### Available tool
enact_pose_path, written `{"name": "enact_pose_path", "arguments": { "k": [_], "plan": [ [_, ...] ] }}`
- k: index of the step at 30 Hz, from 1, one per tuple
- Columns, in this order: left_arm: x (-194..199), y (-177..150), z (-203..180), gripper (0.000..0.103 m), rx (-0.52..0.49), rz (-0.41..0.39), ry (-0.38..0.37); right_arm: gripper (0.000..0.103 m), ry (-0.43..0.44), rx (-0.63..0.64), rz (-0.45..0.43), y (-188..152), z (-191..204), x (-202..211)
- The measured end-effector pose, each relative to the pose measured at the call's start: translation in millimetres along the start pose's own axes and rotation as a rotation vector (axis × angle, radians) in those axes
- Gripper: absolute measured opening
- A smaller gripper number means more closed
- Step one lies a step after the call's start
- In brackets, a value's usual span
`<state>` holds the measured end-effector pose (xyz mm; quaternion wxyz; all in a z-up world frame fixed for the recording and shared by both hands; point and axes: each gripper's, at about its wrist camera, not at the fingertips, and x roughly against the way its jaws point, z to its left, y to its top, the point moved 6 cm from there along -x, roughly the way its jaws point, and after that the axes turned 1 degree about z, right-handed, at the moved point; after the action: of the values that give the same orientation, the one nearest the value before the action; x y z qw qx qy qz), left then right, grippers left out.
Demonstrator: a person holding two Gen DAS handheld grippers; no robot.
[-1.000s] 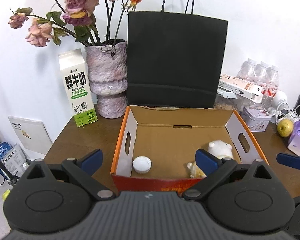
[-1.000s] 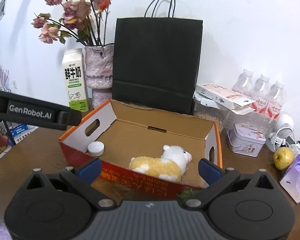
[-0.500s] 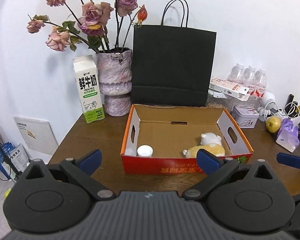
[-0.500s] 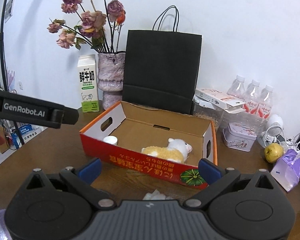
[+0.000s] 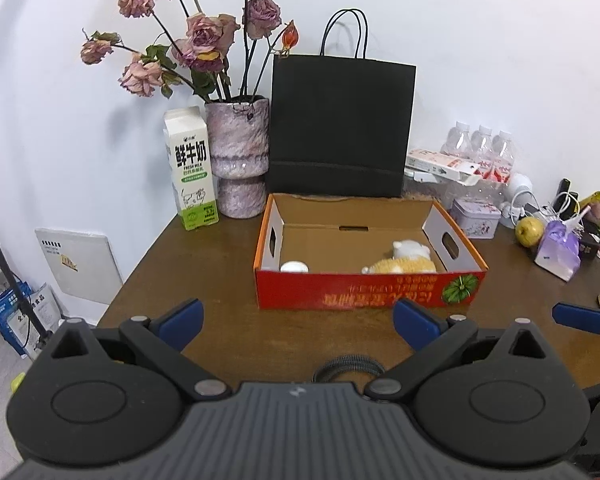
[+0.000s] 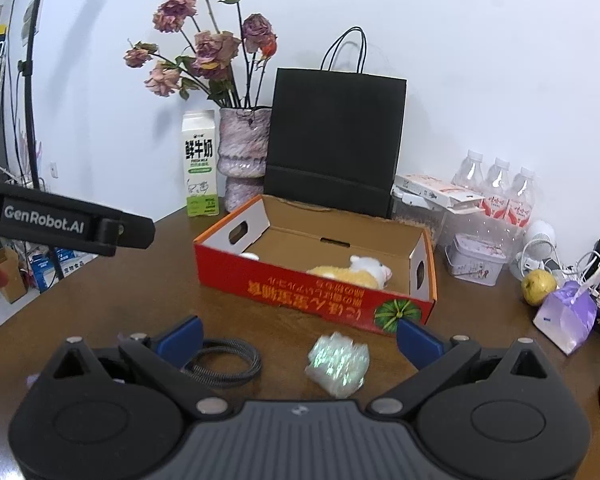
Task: Organize objects
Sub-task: 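Withdraw both grippers from the box and move toward the white tissue and wooden block, then grasp the white tissue with the right gripper while the left gripper grasps the wooden block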
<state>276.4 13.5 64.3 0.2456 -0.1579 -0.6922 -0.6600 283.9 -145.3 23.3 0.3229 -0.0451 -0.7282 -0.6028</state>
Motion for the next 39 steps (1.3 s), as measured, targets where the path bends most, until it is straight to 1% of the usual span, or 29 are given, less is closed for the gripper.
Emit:
{"name": "enact_pose_path", "arguments": {
  "k": [8, 20, 31, 39],
  "plan": [
    [19.2, -22.7, 8.0, 0.103, 0.005, -0.002, -0.008, 0.103, 0.001, 0.001, 0.002, -23.3, 12.1, 19.4],
    [39.1, -57.0, 26.5, 0.103, 0.021, 0.009, -0.008, 0.103, 0.004, -0.026, 0.026, -62.2, 17.5, 34.2],
    [49.9, -92.0, 39.1, 0.103, 0.015, 0.017, -0.016, 0.103, 0.008, -0.053, 0.051, -100.1, 19.3, 40.3],
    [49.1, -115.4, 45.0, 0.103, 0.018, 0.043, -0.027, 0.103, 0.007, -0.057, 0.112, -131.2, 16.8, 29.8]
  ]
}}
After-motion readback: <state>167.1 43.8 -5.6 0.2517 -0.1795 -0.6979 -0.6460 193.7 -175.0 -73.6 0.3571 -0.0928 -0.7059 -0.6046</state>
